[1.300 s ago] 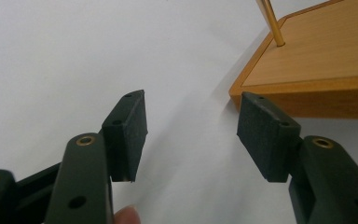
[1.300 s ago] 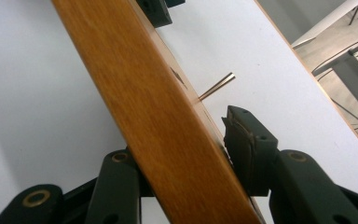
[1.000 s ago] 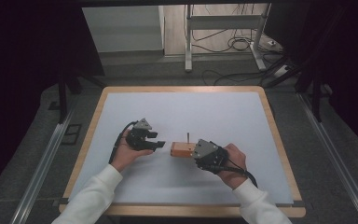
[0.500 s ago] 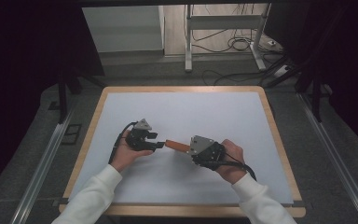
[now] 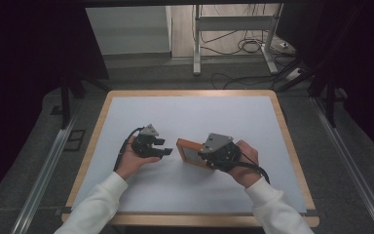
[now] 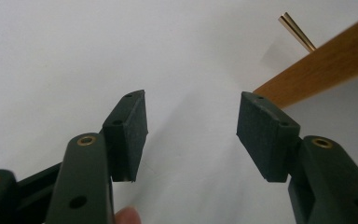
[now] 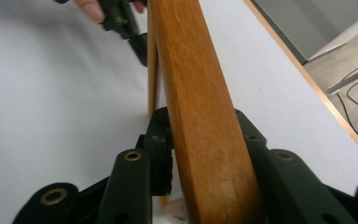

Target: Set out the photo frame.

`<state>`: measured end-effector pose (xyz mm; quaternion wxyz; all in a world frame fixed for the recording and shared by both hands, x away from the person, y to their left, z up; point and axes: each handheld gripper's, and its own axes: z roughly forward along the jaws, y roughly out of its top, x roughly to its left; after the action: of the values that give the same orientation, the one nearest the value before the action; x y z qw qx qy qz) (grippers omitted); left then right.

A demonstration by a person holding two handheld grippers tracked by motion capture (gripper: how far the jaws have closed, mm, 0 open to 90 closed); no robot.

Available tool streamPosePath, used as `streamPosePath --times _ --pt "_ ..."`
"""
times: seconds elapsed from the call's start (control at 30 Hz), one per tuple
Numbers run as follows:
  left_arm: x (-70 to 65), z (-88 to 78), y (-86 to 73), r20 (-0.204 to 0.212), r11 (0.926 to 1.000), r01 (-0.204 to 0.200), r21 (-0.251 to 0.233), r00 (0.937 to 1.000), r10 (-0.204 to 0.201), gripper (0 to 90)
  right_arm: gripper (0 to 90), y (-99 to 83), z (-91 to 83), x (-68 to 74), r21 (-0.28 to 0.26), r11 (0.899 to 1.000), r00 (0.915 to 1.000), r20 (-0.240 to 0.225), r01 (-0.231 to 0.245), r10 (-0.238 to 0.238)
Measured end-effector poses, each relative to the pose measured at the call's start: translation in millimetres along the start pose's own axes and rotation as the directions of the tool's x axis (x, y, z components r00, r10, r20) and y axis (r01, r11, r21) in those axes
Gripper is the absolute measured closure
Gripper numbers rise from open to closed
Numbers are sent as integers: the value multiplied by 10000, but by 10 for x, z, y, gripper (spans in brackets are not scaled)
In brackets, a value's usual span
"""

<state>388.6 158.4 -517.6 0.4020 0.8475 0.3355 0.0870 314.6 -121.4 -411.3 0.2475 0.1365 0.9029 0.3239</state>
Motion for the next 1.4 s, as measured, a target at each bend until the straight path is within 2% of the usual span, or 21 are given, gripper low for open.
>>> streamPosePath --times 0.2,0.27,0.43,0.5,0.73,0.9,1.1,1.4 --pt "9 -8 -1 65 10000 45 50 10000 -46 420 583 8 63 -161 -1 9996 9990 357 -274 274" --pt "6 -7 -1 64 10000 30 71 10000 -30 417 564 -6 93 -220 -63 9996 9989 379 -275 277" --pt "6 -5 1 81 9999 15 103 10000 -15 417 512 -41 156 -338 -196 9974 9964 465 -696 704" --pt "8 -5 0 87 9999 24 100 10000 -24 416 479 -47 190 -385 -130 9970 9950 637 -768 775" --pt "16 -22 -2 46 10000 43 60 10000 -44 414 404 -72 307 -526 -42 9931 9902 762 -1172 1172" --pt "13 -24 -5 52 10000 72 18 10000 -72 412 357 -100 386 -592 -76 9862 9824 870 -1652 1652" --pt "20 -29 -8 47 9999 110 -3 9999 -110 411 295 -137 456 -632 5 9817 9756 1117 -1904 1892" --pt "16 -27 -9 36 10000 100 -1 9999 -100 410 242 -195 482 -656 -172 9728 9642 1302 -2309 2312"
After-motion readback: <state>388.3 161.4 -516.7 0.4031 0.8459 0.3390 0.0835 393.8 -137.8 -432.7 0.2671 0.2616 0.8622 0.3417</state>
